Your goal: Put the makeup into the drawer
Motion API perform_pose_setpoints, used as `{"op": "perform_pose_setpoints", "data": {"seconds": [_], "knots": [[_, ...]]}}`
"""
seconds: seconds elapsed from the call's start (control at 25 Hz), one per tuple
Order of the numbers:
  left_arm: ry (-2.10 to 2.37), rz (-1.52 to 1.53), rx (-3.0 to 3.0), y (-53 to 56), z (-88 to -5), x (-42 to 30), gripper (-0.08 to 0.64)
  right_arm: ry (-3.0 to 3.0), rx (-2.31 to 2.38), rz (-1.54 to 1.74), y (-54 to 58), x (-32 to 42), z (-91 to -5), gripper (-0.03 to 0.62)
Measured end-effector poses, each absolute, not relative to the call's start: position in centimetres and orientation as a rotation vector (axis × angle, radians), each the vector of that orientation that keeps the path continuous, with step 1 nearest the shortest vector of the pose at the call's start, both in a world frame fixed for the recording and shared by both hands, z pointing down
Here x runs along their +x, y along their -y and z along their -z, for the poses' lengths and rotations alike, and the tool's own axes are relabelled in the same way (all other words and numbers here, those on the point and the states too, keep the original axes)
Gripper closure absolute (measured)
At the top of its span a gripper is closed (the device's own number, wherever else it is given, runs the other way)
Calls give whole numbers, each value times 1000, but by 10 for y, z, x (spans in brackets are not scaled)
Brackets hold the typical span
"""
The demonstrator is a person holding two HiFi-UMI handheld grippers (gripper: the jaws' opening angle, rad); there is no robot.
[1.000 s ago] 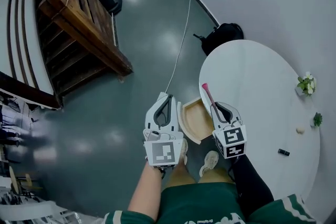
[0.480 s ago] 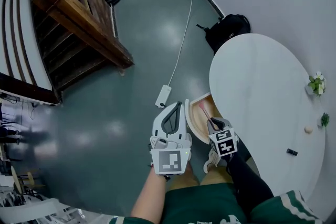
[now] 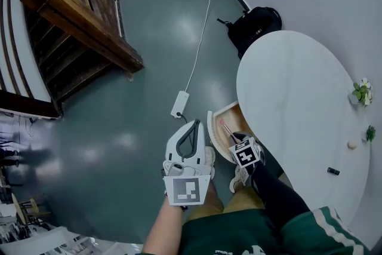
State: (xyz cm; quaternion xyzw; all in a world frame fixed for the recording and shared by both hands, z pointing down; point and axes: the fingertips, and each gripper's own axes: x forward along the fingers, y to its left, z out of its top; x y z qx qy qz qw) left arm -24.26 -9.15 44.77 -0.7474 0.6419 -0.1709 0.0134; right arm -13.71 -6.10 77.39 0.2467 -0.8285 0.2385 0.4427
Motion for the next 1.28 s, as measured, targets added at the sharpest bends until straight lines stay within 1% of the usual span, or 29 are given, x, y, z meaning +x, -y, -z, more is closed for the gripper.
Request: {"op": "perform_pose_setpoints", "data": {"seconds": [0.36, 0.68, 0.72, 0.76, 0.8, 0.84, 0.88, 1.08, 1.28], "knots": [[-2029, 574, -2364, 86, -464, -264, 560, 1907, 556, -618, 62, -135, -825, 548], [-2085, 547, -2344, 88, -466, -281, 560, 1922, 548, -646, 59, -147, -828, 544], [-2103, 537, -2344, 88, -467, -282, 560, 1929, 538, -648, 58, -149, -828, 535], [-2119, 530, -2344, 88, -467, -284, 560, 1934, 530, -658, 56, -151, -828, 510], [-2131, 525, -2343, 87, -467, -285, 560, 1935, 526, -674, 55, -151, -828, 471], [-2141, 521, -2342, 86, -468, -286, 560, 1933, 526, -688, 54, -150, -829, 415], [-2147, 520, -2341, 86, -468, -287, 560, 1933, 525, -693, 53, -149, -830, 397], [-2148, 535, -2328, 85, -467, -286, 560, 1990, 521, -668, 52, -151, -816, 396], [-2135, 507, -2327, 86, -456, -279, 560, 2104, 568, -625, 59, -151, -779, 397]]}}
